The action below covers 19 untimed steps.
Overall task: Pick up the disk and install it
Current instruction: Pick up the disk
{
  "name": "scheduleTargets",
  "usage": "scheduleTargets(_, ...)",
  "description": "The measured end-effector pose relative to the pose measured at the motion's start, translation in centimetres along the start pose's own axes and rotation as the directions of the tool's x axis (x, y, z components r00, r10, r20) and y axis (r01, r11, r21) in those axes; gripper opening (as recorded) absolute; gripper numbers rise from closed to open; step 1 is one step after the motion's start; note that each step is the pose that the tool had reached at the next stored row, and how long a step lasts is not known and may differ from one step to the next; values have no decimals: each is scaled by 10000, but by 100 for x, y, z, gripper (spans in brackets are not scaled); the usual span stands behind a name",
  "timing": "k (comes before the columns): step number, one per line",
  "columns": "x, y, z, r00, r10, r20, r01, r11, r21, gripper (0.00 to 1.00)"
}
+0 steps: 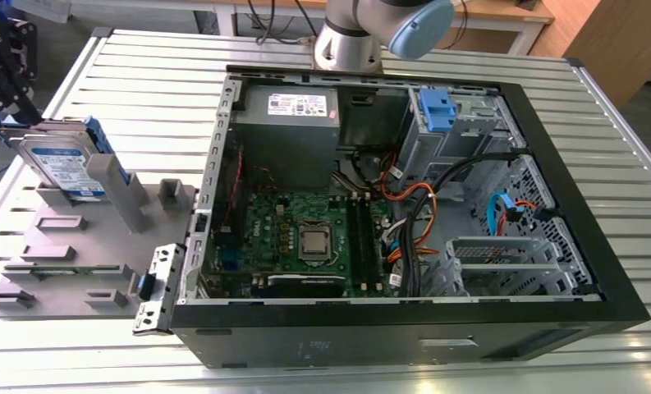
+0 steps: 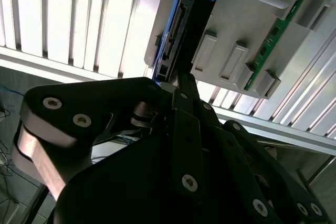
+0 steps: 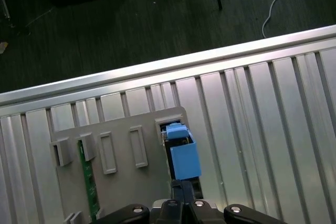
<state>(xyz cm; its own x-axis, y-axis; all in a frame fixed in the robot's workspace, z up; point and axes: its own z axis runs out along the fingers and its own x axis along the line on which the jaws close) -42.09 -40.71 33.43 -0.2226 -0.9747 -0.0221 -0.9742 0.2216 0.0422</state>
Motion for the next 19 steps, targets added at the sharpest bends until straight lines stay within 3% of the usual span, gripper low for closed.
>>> scheduleTargets(6, -25, -107, -4, 10000, 1, 1, -1, 10000, 1, 11)
scheduleTargets(9, -27, -116, -4, 10000, -65, 1, 65, 10000, -1, 11)
scheduleTargets(12, -27, -117, -4, 9990, -457, -12, 457, 9990, -12, 11)
scheduleTargets(13, -27, -117, -4, 9967, -812, -19, 812, 9967, -21, 11)
scheduleTargets(15, -27, -117, -4, 9950, -1001, -18, 1001, 9950, -23, 11)
scheduleTargets(18, -27, -115, -5, 9937, -1117, 15, 1117, 9937, -19, 11)
scheduleTargets(19, -26, -116, -4, 9934, -1145, 56, 1145, 9934, -22, 11)
